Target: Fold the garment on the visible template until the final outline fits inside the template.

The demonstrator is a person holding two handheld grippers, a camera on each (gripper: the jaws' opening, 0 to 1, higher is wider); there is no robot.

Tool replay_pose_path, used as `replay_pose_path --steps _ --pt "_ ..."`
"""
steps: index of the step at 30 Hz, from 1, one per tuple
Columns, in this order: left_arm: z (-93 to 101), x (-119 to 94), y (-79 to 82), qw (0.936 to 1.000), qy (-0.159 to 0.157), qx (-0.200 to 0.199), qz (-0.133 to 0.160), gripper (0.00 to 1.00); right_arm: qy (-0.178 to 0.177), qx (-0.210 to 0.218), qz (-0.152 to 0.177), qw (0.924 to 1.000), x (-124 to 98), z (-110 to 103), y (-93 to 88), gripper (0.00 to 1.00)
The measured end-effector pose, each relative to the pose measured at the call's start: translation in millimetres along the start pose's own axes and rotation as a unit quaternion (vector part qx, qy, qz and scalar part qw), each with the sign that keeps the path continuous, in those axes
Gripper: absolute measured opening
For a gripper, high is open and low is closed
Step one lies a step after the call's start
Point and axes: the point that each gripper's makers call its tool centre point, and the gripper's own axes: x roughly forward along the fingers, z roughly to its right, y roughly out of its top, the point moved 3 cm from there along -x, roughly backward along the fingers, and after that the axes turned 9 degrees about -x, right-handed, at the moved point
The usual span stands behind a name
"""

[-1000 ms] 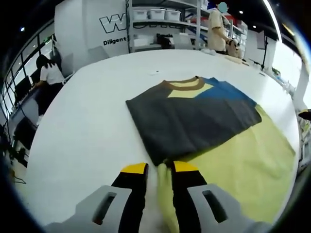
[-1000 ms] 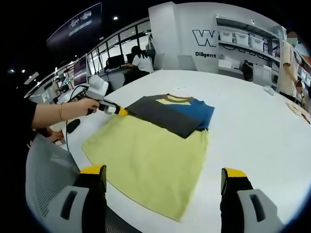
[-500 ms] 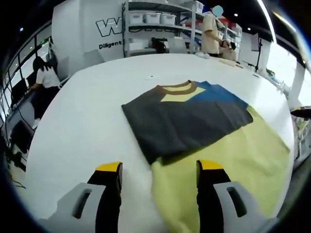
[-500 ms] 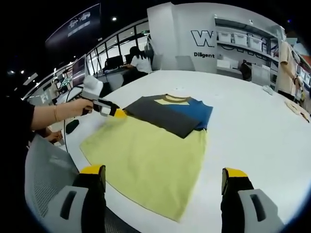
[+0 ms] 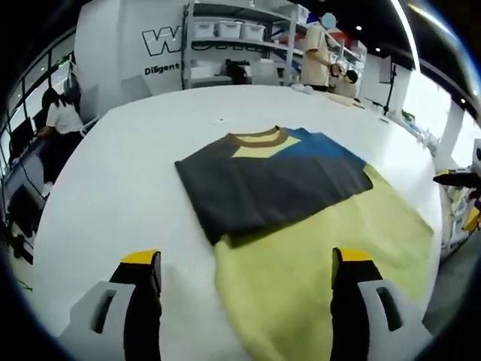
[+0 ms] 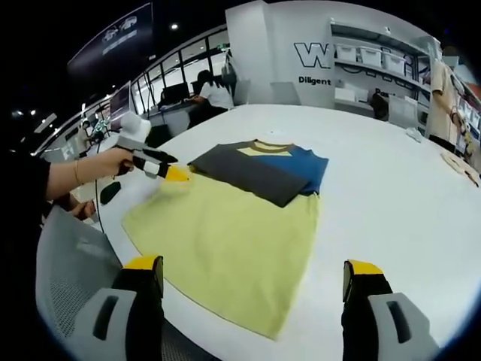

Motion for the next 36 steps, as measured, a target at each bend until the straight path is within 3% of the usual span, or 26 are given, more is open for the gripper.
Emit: replay_pose_path --steps 7,26,36 --pt "1.9 -4.9 -10.8 0.9998 -0.004 0.008 -0.018 0.99 0.0 0.002 -0.006 1.0 1.6 0.7 -4.4 0.99" --pt "26.1 -38.9 -33.7 0.9983 -0.033 0.018 -0.044 0.99 -0.001 0.001 -0.038 0.9993 4.6 2.3 -22.1 0.99" --pt "32.3 -59.1 -64.9 0.9954 -0.033 0.015 -0.088 0.94 0.0 0.002 -0.052 0.9987 5.5 2.5 -30.3 0.94"
